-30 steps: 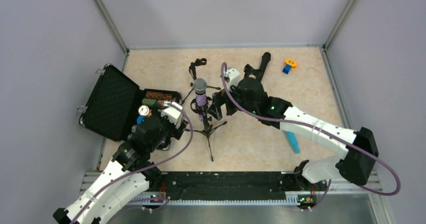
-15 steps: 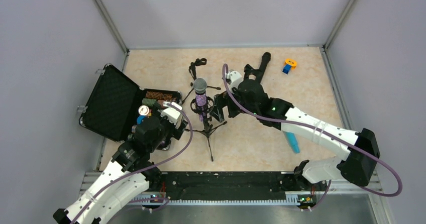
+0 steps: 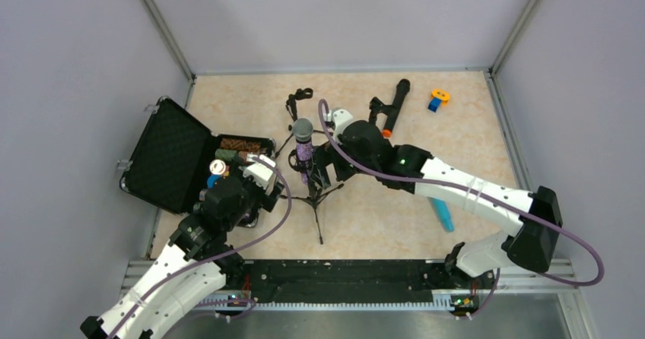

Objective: Attach the microphones to the stand

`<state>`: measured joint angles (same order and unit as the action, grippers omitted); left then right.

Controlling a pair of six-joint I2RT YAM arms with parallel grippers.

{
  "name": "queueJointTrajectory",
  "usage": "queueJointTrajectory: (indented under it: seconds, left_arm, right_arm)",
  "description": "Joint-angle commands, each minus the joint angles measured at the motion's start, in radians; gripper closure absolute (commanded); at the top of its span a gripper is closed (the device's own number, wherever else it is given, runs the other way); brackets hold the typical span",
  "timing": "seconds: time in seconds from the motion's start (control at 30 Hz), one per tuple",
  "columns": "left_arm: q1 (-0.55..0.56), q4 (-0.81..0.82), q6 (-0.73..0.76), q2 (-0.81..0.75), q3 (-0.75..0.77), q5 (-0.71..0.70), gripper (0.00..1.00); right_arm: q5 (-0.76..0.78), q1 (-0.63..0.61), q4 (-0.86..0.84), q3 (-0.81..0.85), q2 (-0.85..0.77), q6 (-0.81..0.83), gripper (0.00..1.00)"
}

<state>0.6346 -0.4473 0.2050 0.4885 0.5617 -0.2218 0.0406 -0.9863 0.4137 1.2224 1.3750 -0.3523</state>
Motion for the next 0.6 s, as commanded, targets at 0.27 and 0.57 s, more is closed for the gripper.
queueJointTrajectory:
  seconds: [0.27, 0.57]
  left_arm:
    - [-0.004, 0.054, 0.010, -0.014, -0.005, 0.003, 0.06]
    - [-0.004, 0.054, 0.010, -0.014, -0.006, 0.001, 0.06]
  right_arm:
    - [0.006, -0.078, 0.095, 0.152, 0.151, -0.018, 0.10]
    - [-0.009, -0.089, 0.090, 0.200, 0.242, -0.019, 0.27]
